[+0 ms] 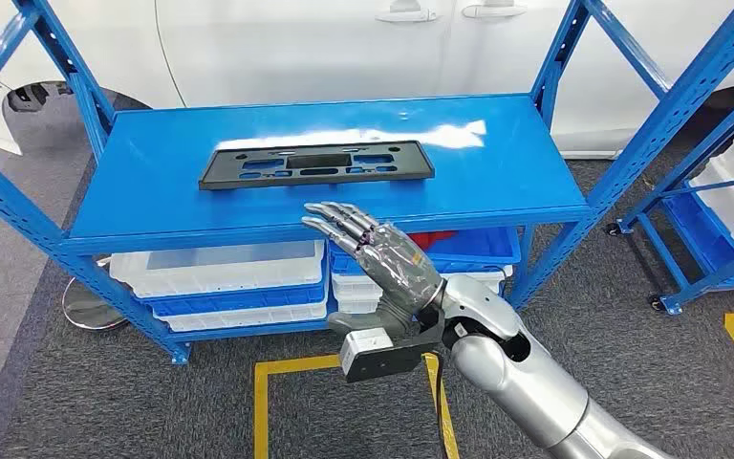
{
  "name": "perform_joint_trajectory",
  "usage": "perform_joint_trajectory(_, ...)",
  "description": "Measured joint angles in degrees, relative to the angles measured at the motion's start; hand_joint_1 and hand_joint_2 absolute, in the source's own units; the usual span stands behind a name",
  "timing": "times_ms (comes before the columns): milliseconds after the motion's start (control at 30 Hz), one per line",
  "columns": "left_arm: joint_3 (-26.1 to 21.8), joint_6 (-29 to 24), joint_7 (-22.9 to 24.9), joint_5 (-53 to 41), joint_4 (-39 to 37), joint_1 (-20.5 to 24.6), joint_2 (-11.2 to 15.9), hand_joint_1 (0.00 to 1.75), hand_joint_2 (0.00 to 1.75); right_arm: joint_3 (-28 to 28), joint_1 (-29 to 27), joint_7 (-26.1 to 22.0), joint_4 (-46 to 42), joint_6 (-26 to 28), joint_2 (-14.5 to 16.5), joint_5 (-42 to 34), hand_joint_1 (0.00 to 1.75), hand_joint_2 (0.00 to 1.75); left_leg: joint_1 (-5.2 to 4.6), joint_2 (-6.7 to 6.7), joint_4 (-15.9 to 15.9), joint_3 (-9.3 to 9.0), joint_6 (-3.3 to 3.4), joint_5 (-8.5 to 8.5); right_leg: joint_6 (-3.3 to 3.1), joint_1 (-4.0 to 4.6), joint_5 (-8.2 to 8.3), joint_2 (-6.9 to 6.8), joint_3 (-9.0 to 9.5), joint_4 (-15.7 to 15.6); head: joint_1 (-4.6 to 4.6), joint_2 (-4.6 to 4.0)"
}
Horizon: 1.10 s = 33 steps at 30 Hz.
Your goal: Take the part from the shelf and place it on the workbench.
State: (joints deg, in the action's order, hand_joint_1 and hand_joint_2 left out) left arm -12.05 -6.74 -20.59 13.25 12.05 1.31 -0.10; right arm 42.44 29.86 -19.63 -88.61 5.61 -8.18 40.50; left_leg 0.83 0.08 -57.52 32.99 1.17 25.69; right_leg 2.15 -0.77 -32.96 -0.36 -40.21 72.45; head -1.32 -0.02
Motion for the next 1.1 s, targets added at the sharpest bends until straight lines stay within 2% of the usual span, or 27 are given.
perform_joint_trajectory(33,-0.09,-0.03,0.00,0.01,0.00,0.01,0.00,0.00,0.00,0.28,0.00,0.04,0.37,0.03,0.18,0.07,0.00,0.00,-0.05,-0.01,-0.01,-0.06,0.05,0.06,0.00,0.00,-0.16,0.00,-0.88,1.39,0.01,0.01)
perform_joint_trajectory(100,-0.32,-0.08,0.03,0.03,-0.01,-0.04,-0.01,0.00,0.00,0.91,0.03,0.14,1.23,0.13,0.56,0.20,0.00,0.00,-0.19,-0.11,-0.04,-0.35,0.12,0.29,-0.17,0.02,0.89,0.00,-1.91,2.28,0.02,0.01)
perform_joint_trajectory(133,-0.47,-0.10,0.04,0.04,0.00,-0.07,-0.03,0.00,0.00,1.24,0.10,0.18,1.67,0.19,0.81,0.23,0.00,0.00,-0.29,-0.20,-0.05,-0.65,0.11,0.49,-0.42,0.07,2.72,0.00,-1.32,0.33,0.02,0.01)
perform_joint_trajectory(200,-0.67,-0.10,0.07,0.05,0.00,-0.08,-0.13,0.00,0.00,1.71,0.48,0.22,2.24,0.31,1.29,0.25,0.00,0.00,-0.54,-0.36,-0.05,-1.35,-0.06,0.99,-1.34,0.42,7.24,0.01,2.20,-7.85,-0.01,0.01)
perform_joint_trajectory(233,-0.74,-0.10,0.05,0.06,0.00,-0.02,-0.19,0.00,0.00,1.92,0.78,0.22,2.50,0.35,1.54,0.27,0.00,0.00,-0.65,-0.41,-0.08,-1.55,-0.25,1.25,-1.75,0.62,8.58,-0.01,3.76,-11.42,-0.07,0.01)
perform_joint_trajectory(267,-0.78,-0.10,0.02,0.07,-0.01,0.02,-0.25,0.00,0.00,2.12,1.06,0.21,2.75,0.38,1.79,0.29,0.00,0.00,-0.69,-0.43,-0.09,-1.63,-0.50,1.44,-2.07,0.85,9.13,-0.02,4.71,-13.61,-0.15,0.01)
perform_joint_trajectory(333,-0.81,-0.10,-0.10,0.07,-0.01,0.02,-0.28,0.00,0.00,2.46,1.42,0.21,3.27,0.50,2.10,0.38,0.00,0.00,-0.60,-0.41,0.05,-1.70,-1.16,1.68,-2.41,1.07,8.83,0.03,5.03,-14.57,-0.27,0.01)
perform_joint_trajectory(400,-0.82,-0.07,-0.30,-0.01,-0.01,-0.02,-0.27,0.00,0.00,2.70,1.51,0.20,3.74,0.76,2.36,0.41,0.00,0.00,-0.52,-0.34,-0.33,-1.79,-1.78,2.23,-2.84,0.74,8.83,0.09,5.64,-15.23,-0.31,0.01)
perform_joint_trajectory(433,-0.81,-0.04,-0.39,-0.08,-0.01,-0.01,-0.28,0.00,0.00,2.81,1.57,0.17,3.94,0.97,2.52,0.41,0.00,0.00,-0.51,-0.33,-1.70,-1.26,-2.03,3.04,-3.05,0.53,8.83,0.08,6.05,-15.63,-0.36,0.02)
perform_joint_trajectory(467,-0.81,-0.02,-0.46,-0.13,-0.01,0.00,-0.27,0.00,0.00,2.94,1.61,0.14,4.14,1.20,2.72,0.41,0.00,0.00,-0.44,-0.32,-4.43,0.03,-2.28,4.38,-3.27,0.35,8.77,0.05,6.50,-15.94,-0.42,0.02)
perform_joint_trajectory(533,-0.81,-0.02,-0.52,-0.20,-0.01,-0.04,-0.21,0.00,0.00,3.23,1.62,0.09,4.58,1.53,2.94,0.36,0.00,0.00,-0.24,-0.32,-12.10,4.19,-2.72,7.36,-3.52,0.40,8.39,0.03,6.97,-16.01,-0.47,0.02)
perform_joint_trajectory(567,-0.82,-0.04,-0.54,-0.19,-0.01,-0.12,-0.18,0.00,0.00,3.36,1.58,0.09,4.83,1.60,2.98,0.27,0.00,0.00,-0.13,-0.31,-15.14,6.14,-2.93,7.94,-3.55,0.41,8.15,0.06,7.20,-15.96,-0.46,0.02)
perform_joint_trajectory(600,-0.82,-0.04,-0.54,-0.18,-0.01,-0.21,-0.14,0.00,0.00,3.46,1.56,0.09,5.07,1.62,2.99,0.13,0.00,0.00,-0.02,-0.31,-16.12,7.17,-3.09,7.34,-3.50,0.39,7.88,0.12,7.45,-15.89,-0.46,0.02)
perform_joint_trajectory(633,-0.84,-0.03,-0.55,-0.16,-0.01,-0.28,-0.12,0.00,0.00,3.52,1.57,0.09,5.28,1.63,3.00,-0.08,0.00,0.00,0.09,-0.30,-14.89,7.12,-3.20,5.61,-3.40,0.35,7.56,0.20,7.77,-15.78,-0.47,0.02)
perform_joint_trajectory(700,-0.90,0.01,-0.60,-0.10,-0.01,-0.32,-0.07,0.00,0.00,3.60,1.71,0.09,5.61,1.65,3.08,-0.60,0.00,0.00,0.35,-0.25,-7.57,4.38,-3.26,0.82,-3.01,0.27,6.75,0.31,8.51,-15.46,-0.45,0.02)
perform_joint_trajectory(733,-0.95,0.03,-0.64,-0.07,-0.02,-0.32,-0.06,0.00,0.00,3.63,1.86,0.08,5.76,1.65,3.14,-0.88,0.00,0.00,0.32,-0.25,-4.05,2.87,-3.12,-0.60,-2.71,0.34,6.34,0.37,8.72,-15.24,-0.46,0.01)
perform_joint_trajectory(767,-1.03,0.03,-0.68,-0.02,-0.03,-0.26,-0.05,0.00,0.00,3.65,2.04,0.05,5.93,1.65,3.22,-1.16,0.00,0.00,0.25,-0.26,-1.78,1.92,-2.81,-1.22,-2.38,0.42,6.06,0.40,8.80,-15.11,-0.45,0.01)
perform_joint_trajectory(867,-1.27,-0.03,-0.74,0.15,-0.05,-0.17,-0.05,0.00,0.00,3.70,2.50,-0.18,6.49,1.67,3.51,-1.81,0.00,0.00,0.04,-0.39,-0.49,1.36,-1.43,-0.75,-1.36,0.53,5.97,0.44,8.82,-14.79,-0.33,0.02)
perform_joint_trajectory(933,-1.44,-0.11,-0.79,0.23,-0.05,-0.23,-0.07,0.00,0.00,3.72,2.88,-0.33,6.86,1.69,3.73,-1.97,0.00,0.00,0.14,-0.42,-0.21,0.77,-0.68,-0.60,-0.82,0.39,5.15,0.42,8.12,-12.91,-0.17,0.02)
perform_joint_trajectory(967,-1.57,-0.13,-0.81,0.26,-0.05,-0.22,-0.07,0.00,0.00,3.74,3.13,-0.35,7.03,1.72,3.83,-2.03,0.00,0.00,0.17,-0.42,-0.11,0.47,-0.38,-0.50,-0.60,0.31,3.94,0.42,6.82,-10.41,-0.09,0.02)
perform_joint_trajectory(1033,-1.91,-0.14,-0.86,0.31,-0.05,-0.16,-0.07,0.00,0.00,3.75,3.48,-0.36,7.36,2.03,3.98,-2.20,0.00,0.00,0.07,-0.42,-0.08,0.13,0.02,-0.14,-0.28,0.23,0.80,0.41,2.37,-2.71,0.07,0.02)
perform_joint_trajectory(1067,-2.04,-0.14,-0.87,0.30,-0.05,-0.18,-0.06,0.00,0.00,3.75,3.51,-0.32,7.52,2.39,3.99,-2.37,0.00,0.00,-0.02,-0.43,-0.09,-0.08,0.14,0.07,-0.21,0.20,-0.19,0.41,0.16,0.62,0.09,0.02)
perform_joint_trajectory(1100,-2.14,-0.15,-0.87,0.29,-0.05,-0.24,-0.06,0.00,0.00,3.70,3.49,-0.22,7.66,3.05,4.01,-2.73,0.00,0.00,-0.12,-0.46,-0.10,-0.39,0.19,0.34,-0.26,0.19,-0.10,0.41,-1.26,2.18,0.09,0.02)
